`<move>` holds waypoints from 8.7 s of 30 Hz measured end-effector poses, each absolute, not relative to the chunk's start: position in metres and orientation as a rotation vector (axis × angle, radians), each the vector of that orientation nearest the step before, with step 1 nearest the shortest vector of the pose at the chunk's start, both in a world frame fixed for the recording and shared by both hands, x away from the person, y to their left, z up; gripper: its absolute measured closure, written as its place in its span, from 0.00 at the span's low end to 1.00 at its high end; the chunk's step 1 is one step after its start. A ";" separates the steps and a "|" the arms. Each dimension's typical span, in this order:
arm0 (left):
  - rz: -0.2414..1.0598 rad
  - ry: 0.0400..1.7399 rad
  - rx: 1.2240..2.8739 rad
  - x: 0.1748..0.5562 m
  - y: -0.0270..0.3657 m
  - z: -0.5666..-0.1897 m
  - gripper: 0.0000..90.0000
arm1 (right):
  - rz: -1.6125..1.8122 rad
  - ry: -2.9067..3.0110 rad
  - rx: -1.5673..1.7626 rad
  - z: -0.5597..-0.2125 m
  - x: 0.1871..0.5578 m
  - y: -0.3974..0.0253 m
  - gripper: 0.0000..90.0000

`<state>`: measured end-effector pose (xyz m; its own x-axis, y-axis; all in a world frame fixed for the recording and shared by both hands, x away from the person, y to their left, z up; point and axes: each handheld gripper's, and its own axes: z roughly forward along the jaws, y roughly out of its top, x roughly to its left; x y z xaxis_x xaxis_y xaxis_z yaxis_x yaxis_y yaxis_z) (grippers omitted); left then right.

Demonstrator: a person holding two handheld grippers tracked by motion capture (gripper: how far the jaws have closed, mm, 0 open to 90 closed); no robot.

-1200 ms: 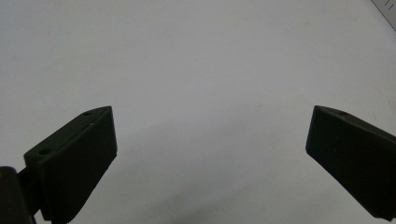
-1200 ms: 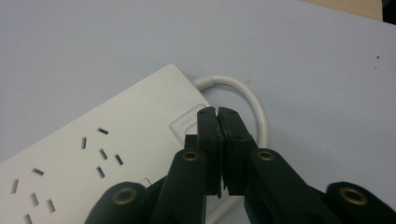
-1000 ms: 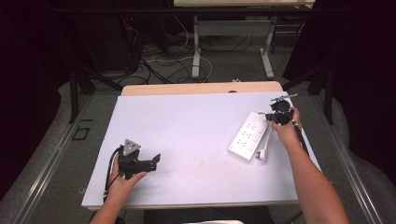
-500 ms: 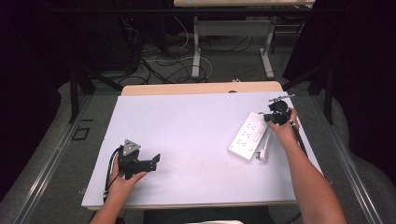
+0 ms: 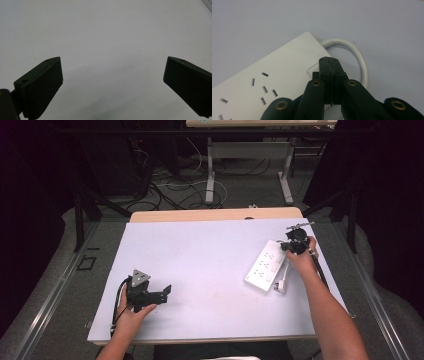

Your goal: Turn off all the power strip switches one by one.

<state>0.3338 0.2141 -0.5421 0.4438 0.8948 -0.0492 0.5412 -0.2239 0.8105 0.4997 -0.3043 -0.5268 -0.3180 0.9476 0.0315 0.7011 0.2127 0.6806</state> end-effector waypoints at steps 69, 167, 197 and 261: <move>0.565 1.216 1.888 0.333 0.214 -0.541 0.03 | 0.839 2.273 1.439 -0.507 0.469 -0.287 1.00; 0.576 1.213 1.897 0.333 0.214 -0.540 0.03 | 0.815 2.367 1.421 -0.516 0.450 -0.275 0.99; 0.576 1.213 1.893 0.333 0.213 -0.540 0.03 | 0.815 2.430 1.356 -0.507 0.432 -0.265 0.99; 0.578 1.213 1.895 0.333 0.214 -0.540 0.04 | 0.819 2.454 1.332 -0.518 0.424 -0.261 0.98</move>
